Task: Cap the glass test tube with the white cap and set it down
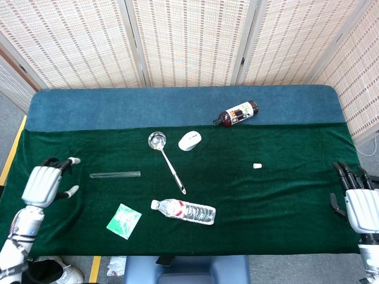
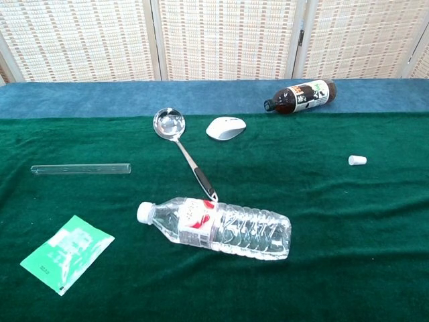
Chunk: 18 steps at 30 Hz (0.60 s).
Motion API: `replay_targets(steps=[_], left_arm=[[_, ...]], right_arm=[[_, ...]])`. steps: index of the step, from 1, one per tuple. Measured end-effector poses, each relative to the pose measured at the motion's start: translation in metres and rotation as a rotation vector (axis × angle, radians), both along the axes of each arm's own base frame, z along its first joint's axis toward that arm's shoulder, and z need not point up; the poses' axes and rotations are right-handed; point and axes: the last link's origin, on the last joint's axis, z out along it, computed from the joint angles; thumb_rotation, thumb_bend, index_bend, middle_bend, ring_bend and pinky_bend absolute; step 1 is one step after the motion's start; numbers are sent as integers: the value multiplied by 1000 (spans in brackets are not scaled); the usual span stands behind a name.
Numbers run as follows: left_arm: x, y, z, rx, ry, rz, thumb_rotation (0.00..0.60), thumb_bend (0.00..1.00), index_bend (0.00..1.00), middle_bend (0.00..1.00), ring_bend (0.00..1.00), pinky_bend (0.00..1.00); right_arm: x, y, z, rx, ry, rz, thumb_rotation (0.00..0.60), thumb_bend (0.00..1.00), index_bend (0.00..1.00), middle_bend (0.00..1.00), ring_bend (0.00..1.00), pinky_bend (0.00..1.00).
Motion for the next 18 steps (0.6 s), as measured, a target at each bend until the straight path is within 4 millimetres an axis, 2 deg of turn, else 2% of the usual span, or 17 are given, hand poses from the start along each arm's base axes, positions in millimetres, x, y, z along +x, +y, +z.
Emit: replay_targets(steps=[3, 6, 10, 18], left_arm=[[9, 16, -10, -32, 7, -1, 600, 239, 376, 834, 838, 766], [17, 30, -23, -71, 23, 16, 600, 240, 375, 867, 879, 814], [30, 48, -46, -131, 45, 35, 600, 241, 383, 897, 912, 850], [38, 69, -95, -207, 64, 78, 600, 240, 412, 918, 928, 863]], right_arm=[[0, -1, 0, 5, -2, -1, 600, 563, 13, 111, 175, 67], [-1, -1, 0, 10, -3, -10, 600, 564, 13, 112, 175, 68], [-3, -3, 1, 10, 5, -23, 600, 564, 14, 112, 176, 68], [-2, -8, 0, 20, 10, -17, 600, 564, 13, 112, 174, 68]])
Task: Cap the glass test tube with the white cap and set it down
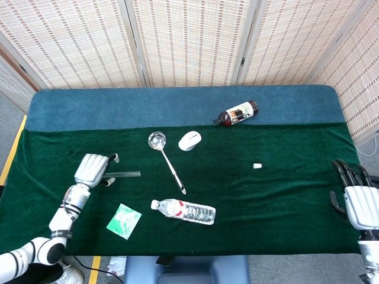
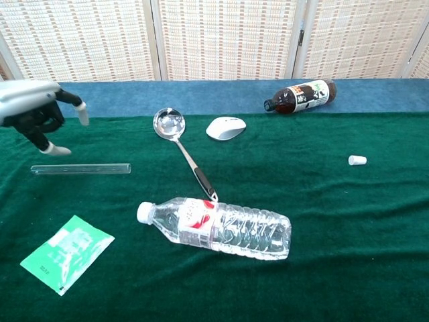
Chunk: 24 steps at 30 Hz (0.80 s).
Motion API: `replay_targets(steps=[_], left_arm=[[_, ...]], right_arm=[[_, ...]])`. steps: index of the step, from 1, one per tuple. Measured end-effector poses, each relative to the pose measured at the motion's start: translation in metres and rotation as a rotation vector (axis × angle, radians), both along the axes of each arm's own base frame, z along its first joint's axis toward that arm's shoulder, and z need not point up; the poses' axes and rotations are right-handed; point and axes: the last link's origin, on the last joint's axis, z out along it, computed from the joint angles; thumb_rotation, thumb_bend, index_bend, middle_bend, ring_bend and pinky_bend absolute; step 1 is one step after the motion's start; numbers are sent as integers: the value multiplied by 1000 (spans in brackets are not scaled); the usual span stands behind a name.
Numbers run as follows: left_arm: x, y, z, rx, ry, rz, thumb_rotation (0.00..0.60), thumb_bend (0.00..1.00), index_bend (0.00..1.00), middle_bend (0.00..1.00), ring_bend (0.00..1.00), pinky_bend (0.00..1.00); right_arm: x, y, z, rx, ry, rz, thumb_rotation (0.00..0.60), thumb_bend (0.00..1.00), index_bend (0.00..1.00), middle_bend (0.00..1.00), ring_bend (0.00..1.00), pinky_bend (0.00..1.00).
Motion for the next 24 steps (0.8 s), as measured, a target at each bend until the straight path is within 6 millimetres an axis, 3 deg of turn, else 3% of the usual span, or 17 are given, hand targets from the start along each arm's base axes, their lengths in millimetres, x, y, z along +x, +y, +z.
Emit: replay_targets(steps=[10, 24], left_arm=[[0, 1, -37, -22, -17, 65, 600, 241, 475, 941, 946, 881], [-15, 11, -51, 8, -29, 177, 600, 327, 522, 946, 948, 882]], right_arm=[[3, -19, -19, 89, 7, 20, 600, 564, 15, 114, 173, 68], [12, -37, -27, 137, 12, 81, 600, 564, 64, 115, 174, 68]])
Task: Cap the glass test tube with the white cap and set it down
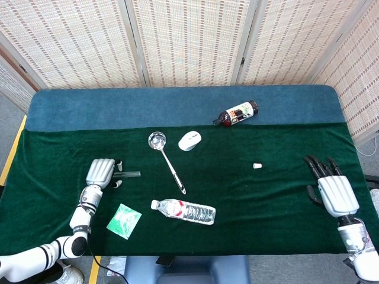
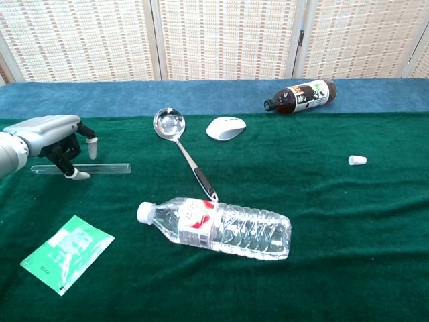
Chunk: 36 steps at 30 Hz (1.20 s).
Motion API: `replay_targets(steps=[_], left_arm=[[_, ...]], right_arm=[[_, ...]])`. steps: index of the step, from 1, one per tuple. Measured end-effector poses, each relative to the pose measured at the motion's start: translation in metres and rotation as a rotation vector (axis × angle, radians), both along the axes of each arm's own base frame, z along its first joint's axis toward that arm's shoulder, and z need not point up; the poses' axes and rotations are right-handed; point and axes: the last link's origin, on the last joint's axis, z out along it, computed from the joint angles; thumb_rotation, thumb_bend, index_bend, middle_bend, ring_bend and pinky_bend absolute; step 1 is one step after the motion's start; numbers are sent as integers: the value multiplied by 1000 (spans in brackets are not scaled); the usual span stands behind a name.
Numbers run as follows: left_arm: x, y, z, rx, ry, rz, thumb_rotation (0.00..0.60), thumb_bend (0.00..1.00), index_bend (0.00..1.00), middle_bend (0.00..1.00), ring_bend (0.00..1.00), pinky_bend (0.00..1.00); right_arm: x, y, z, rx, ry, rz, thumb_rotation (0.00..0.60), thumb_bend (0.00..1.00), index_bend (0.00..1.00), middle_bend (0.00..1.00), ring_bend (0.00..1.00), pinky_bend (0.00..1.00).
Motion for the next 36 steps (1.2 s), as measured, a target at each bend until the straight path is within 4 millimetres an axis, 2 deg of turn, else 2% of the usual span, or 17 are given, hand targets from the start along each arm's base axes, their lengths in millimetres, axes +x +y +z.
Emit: replay_targets(steps=[7, 16, 36], left_arm=[[-7, 5, -2, 3, -5, 47, 600, 367, 522, 946, 948, 882], [-7, 4, -8, -15, -5, 57, 600, 371, 522, 946, 948, 882], [-13, 7, -11, -1, -10, 69, 600, 407, 585, 955, 956, 892]], right_arm=[[1, -2, -1, 8, 0, -2, 600, 564, 72, 115, 174, 68], [0, -2, -1, 10, -6, -10, 600, 564, 72, 115, 174, 69], [-6, -3, -2, 14, -12, -38, 600, 564, 105, 130, 174, 69]])
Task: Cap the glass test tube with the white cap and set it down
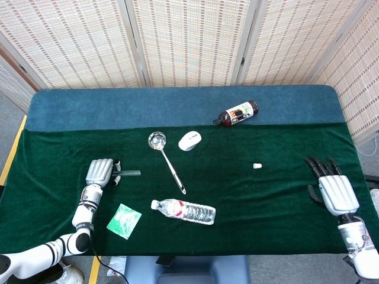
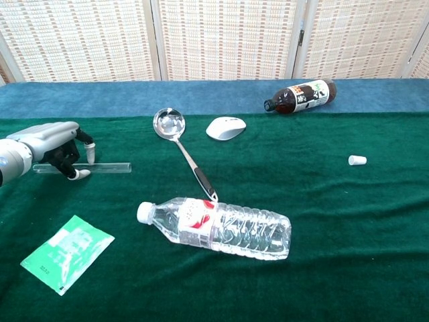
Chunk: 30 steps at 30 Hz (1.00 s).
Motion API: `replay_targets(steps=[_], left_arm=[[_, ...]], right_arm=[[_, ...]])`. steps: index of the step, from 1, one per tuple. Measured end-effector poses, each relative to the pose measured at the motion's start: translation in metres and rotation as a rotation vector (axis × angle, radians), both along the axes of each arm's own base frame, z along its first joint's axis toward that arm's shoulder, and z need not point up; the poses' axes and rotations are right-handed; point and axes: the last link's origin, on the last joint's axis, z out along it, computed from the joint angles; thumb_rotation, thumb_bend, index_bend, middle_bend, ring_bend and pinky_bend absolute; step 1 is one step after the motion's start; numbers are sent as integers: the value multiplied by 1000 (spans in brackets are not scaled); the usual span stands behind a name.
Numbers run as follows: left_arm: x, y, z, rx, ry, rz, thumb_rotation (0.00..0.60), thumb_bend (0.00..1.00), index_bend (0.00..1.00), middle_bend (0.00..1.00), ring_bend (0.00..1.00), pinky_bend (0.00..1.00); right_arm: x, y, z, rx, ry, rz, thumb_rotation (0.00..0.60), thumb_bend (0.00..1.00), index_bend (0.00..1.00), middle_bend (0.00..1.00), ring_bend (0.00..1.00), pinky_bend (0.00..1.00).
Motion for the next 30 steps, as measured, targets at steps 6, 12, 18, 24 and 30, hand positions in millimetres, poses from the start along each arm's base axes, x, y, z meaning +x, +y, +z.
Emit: replay_targets(steps=[6, 12, 18, 24, 30], left_arm=[[-1, 1, -1, -3, 3, 3, 600, 414, 590, 956, 956, 892], [-4, 1, -2, -4, 2, 11, 600, 422, 596, 955, 956, 892], [-5, 2, -2, 1, -10, 17, 600, 439, 607, 956, 956, 892], [-3, 1, 3, 6, -44, 10, 600, 443, 618, 956, 956, 892], [5, -2, 14, 5, -110, -6, 600, 445, 631, 959, 957, 892]], right_arm=[[-1, 0, 0, 3, 1, -7, 600, 564, 116, 139, 173, 68], [-2, 0, 0, 3, -1, -12, 600, 564, 120, 140, 174, 68], [-2, 0, 0, 3, -2, -14, 600, 564, 126, 144, 175, 68], [-1, 1, 2, -5, -4, -13, 600, 563, 128, 145, 174, 69], [0, 1, 3, -8, -7, -9, 600, 564, 134, 149, 178, 68]])
